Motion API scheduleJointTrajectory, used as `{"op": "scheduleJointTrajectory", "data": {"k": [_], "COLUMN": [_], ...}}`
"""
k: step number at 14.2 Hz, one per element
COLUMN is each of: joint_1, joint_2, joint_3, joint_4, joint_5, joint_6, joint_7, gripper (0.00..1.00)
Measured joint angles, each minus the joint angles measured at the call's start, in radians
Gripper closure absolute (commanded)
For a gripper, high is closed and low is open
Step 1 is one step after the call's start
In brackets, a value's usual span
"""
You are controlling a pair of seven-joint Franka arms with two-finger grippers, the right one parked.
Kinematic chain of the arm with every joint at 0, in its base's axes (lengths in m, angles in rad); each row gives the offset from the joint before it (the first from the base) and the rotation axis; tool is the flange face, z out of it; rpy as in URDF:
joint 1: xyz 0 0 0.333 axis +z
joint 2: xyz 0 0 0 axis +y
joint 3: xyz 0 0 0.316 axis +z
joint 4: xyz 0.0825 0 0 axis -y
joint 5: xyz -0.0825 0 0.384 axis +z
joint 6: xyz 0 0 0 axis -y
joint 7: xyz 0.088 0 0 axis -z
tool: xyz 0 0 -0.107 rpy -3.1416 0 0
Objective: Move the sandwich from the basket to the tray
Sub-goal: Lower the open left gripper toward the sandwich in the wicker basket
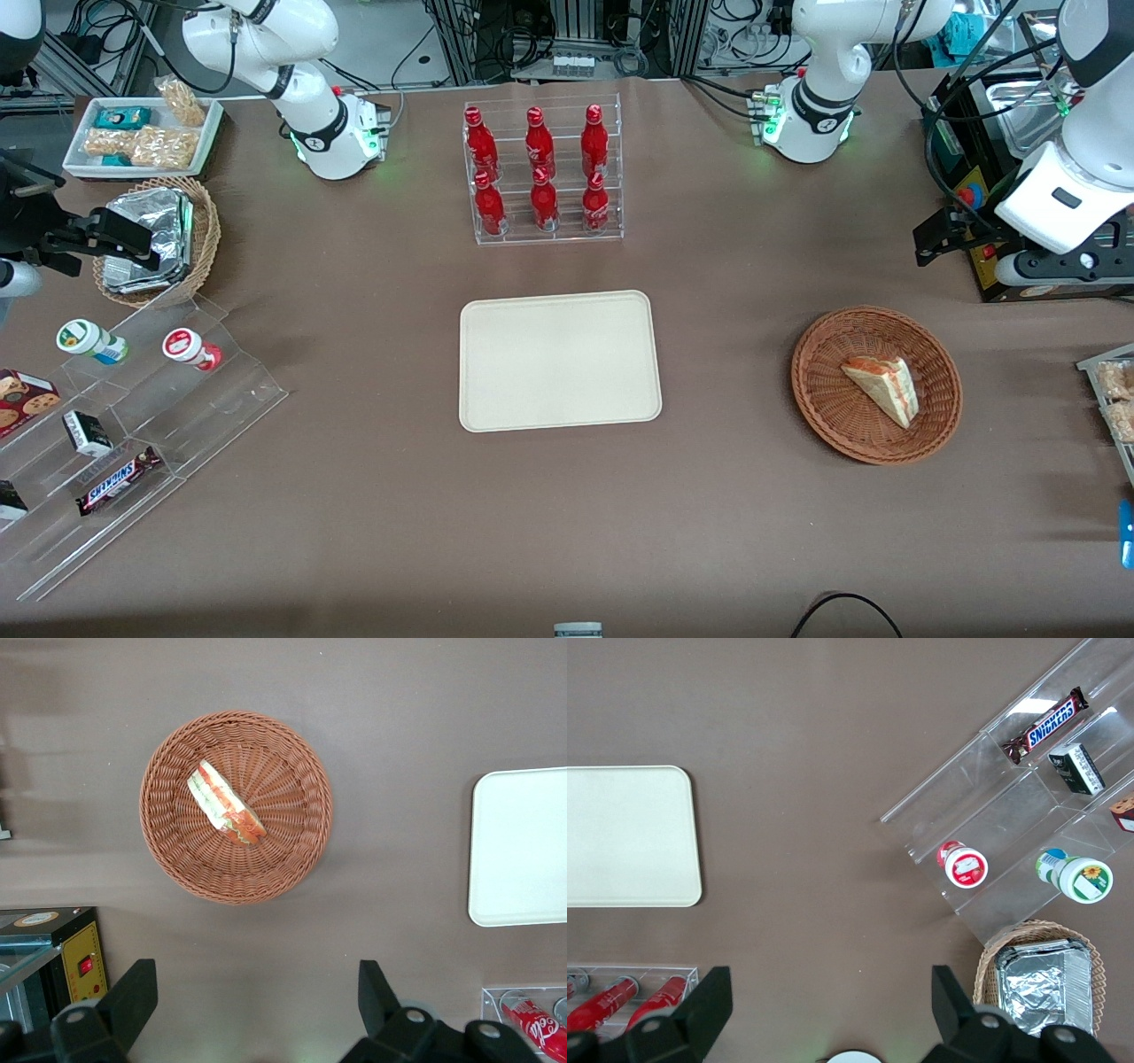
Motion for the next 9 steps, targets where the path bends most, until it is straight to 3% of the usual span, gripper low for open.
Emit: {"op": "scheduleJointTrajectory", "data": {"k": [9], "joint_1": [0.000], "joint_2": [0.000], "joint_3": [0.000], "joint_4": [-0.012], "joint_5": [0.000], "joint_6": [0.008], "joint_7": [0.008], "gripper": [0.00]}}
